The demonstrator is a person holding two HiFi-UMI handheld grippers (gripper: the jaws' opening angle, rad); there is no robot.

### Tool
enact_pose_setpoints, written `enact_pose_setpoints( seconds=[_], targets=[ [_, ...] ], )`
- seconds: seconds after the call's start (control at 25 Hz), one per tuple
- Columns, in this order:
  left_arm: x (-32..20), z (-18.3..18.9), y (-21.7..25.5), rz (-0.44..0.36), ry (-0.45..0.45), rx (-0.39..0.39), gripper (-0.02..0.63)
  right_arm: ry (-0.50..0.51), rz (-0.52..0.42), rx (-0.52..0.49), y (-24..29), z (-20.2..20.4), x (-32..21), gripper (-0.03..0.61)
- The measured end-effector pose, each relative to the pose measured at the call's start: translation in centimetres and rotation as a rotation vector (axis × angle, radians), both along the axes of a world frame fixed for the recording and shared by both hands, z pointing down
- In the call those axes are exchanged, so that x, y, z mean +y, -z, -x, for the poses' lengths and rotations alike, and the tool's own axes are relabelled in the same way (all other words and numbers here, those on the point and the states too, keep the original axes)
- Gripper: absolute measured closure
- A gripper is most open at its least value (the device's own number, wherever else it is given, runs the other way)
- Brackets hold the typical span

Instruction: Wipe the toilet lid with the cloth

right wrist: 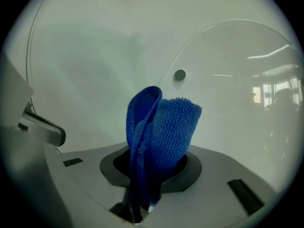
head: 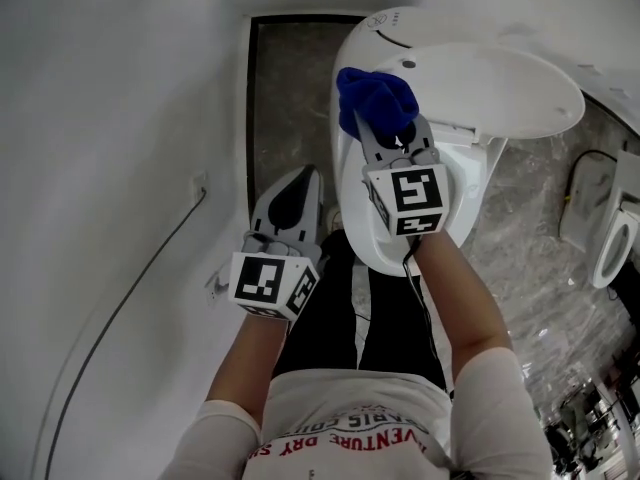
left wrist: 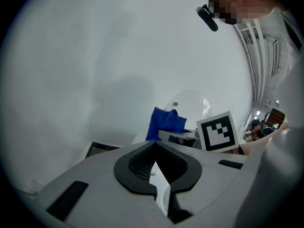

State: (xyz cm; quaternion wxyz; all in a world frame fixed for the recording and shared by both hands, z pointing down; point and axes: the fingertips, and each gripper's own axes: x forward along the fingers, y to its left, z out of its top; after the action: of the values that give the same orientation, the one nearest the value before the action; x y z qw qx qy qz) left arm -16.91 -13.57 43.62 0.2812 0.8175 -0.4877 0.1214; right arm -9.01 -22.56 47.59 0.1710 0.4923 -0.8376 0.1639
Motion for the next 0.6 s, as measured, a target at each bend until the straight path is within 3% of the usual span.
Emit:
enact_pose_setpoints(
  seconds=[0.28,0.6],
  targets=[
    [0.6,-1.5,-0.6,0.011,-0.026,0.023,0.607,0.031,0.007,-0.021,-0.3,-1.2,-0.9,0.480],
    [1.1,-3.3,-1.7,0.046,-0.014,-0.003,0.607,-0.102,0.075,-0.079,-0.9,-7.8,-1.9,0.480]
  ],
)
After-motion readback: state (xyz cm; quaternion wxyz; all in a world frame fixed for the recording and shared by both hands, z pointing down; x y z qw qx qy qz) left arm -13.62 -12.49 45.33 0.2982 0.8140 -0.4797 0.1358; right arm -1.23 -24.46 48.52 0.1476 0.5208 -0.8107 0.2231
